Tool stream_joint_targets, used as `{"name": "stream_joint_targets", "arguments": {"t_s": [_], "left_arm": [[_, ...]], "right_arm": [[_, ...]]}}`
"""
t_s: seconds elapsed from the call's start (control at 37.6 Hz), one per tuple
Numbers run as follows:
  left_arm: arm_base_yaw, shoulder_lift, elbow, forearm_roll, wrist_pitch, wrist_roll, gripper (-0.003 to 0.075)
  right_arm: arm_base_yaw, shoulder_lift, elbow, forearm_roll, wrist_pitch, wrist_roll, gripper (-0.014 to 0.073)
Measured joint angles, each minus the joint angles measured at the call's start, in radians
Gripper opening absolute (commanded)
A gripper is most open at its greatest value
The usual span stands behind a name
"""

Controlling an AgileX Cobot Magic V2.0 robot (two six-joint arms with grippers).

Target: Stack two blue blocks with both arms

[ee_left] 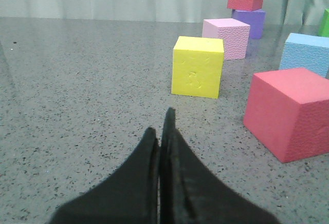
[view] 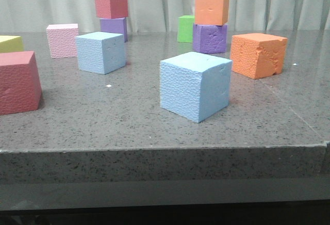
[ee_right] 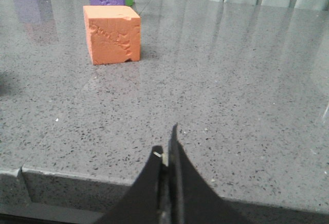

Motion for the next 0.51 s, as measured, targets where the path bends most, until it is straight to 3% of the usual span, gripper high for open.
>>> {"name": "stream_joint_targets", "arguments": {"t_s": [0.35,0.51], "left_arm": [[0.0,0.0,0.0,0.0,-0.006,0.0,-0.002],[0.0,0.0,0.0,-0.044,-0.093,0.0,-0.002]], "right_arm": [[0.0,0.0,0.0,0.0,-0.001,0.0,-0.0067],[0.0,0.0,0.0,0.0,-0.052,0.0,-0.0067]]}}
